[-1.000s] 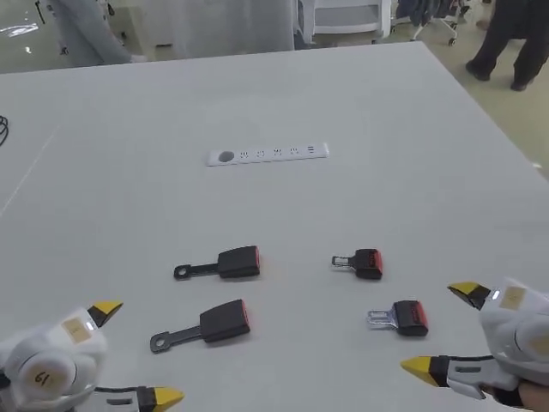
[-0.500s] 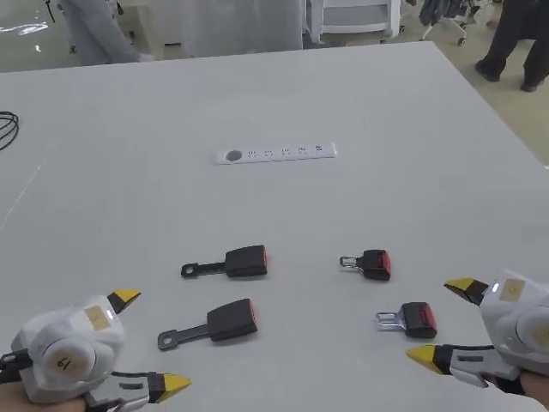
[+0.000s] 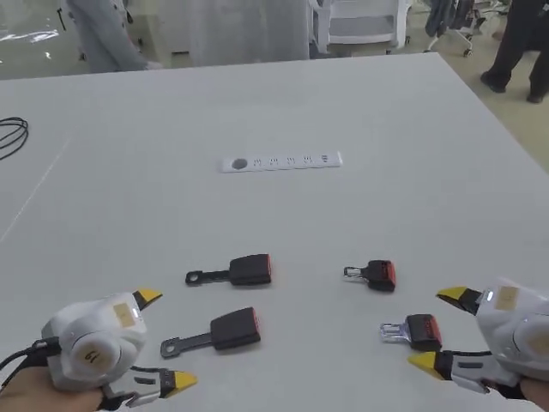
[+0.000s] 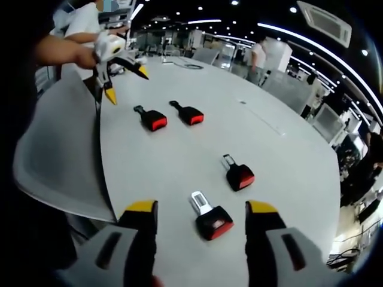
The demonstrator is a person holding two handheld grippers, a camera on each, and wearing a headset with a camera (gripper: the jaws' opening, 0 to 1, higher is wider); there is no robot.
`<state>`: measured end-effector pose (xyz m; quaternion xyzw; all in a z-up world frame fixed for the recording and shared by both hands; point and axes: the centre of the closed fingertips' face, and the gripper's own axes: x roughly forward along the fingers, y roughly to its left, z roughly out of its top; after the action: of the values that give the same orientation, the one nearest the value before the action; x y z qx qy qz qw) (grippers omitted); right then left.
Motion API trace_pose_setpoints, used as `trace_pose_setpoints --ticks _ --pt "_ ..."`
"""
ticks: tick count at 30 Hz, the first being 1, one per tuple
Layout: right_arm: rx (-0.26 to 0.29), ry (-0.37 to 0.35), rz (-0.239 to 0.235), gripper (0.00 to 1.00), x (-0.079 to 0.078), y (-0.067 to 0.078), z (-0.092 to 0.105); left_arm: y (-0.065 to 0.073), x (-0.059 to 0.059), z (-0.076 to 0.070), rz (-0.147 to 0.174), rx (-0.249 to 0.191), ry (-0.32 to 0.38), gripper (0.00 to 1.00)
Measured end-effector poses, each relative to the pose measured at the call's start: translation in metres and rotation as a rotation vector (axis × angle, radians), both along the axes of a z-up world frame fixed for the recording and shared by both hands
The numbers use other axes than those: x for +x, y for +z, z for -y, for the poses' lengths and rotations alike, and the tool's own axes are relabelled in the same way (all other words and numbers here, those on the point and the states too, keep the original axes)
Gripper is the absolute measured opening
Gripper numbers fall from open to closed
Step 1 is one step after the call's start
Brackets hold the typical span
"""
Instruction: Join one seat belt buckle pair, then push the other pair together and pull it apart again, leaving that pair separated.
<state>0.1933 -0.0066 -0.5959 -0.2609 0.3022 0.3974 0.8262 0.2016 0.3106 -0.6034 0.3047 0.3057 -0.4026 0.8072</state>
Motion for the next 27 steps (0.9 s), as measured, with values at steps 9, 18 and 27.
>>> trace_pose_setpoints --ticks 9,18,27 --pt "-0.021 0.02 -0.021 0.57 0.0 -0.011 0.003 -0.006 0.009 -0.003 -0.026 0.035 -0.024 0.75" --pt "-0.034 0.027 -0.03 0.54 0.002 -0.016 0.008 -0.009 0.018 0.005 -0.039 0.053 -0.056 0.72" --pt "-0.045 0.031 -0.028 0.52 0.007 -0.016 0.016 -0.012 0.026 0.01 -0.066 0.07 -0.093 0.62"
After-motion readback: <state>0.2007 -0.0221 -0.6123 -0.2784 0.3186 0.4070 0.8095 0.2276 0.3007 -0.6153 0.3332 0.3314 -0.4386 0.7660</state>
